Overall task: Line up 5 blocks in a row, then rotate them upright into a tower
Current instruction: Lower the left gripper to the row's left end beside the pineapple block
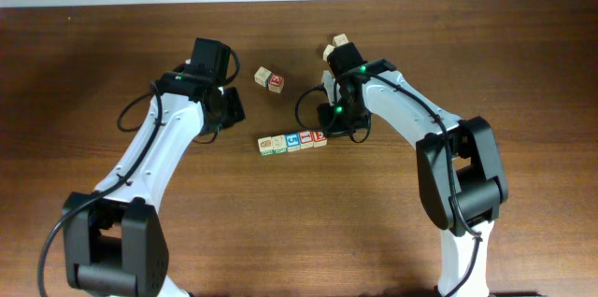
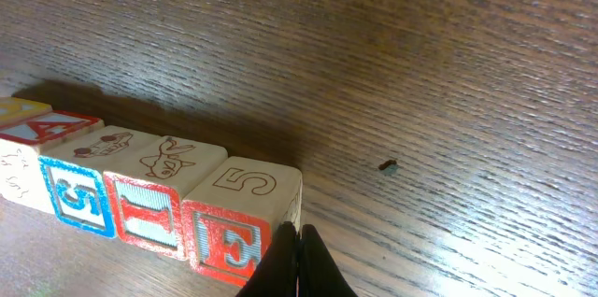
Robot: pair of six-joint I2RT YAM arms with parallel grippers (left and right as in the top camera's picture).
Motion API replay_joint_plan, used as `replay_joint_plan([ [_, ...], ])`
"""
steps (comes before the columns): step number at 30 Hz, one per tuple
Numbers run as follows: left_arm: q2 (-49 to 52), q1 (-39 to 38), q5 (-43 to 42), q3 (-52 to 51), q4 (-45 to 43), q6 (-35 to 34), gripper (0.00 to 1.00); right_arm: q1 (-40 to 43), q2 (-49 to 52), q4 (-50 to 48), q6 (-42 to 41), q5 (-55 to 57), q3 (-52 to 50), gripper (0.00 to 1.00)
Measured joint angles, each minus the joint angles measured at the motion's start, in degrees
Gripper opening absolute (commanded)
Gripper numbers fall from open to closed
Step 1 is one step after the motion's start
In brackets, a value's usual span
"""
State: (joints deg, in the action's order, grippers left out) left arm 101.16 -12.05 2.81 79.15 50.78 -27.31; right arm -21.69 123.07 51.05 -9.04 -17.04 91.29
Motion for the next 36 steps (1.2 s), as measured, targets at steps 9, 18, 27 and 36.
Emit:
replay_joint_plan([
  [9, -0.02, -1.49, -2.38, -9.70, -5.92, 0.02, 0.00, 2.43, 0.00, -0.11, 2.38, -3.54, 0.00, 0.04],
  [18, -0.02, -1.70, -8.09, -16.46, -16.76, 0.02, 0.00, 4.09, 0.00, -0.50, 6.97, -9.20, 0.00, 0.04],
  [27, -0.02, -2.91, -9.11, -16.72, -17.62, 0.02, 0.00, 4.09, 0.00, -1.73, 7.78, -10.10, 0.00, 0.04],
  [36, -0.02, -4.00, -9.94, -16.72, -17.70, 0.00, 0.00, 4.09, 0.87, -2.14, 7.76, -10.14, 0.00, 0.04],
])
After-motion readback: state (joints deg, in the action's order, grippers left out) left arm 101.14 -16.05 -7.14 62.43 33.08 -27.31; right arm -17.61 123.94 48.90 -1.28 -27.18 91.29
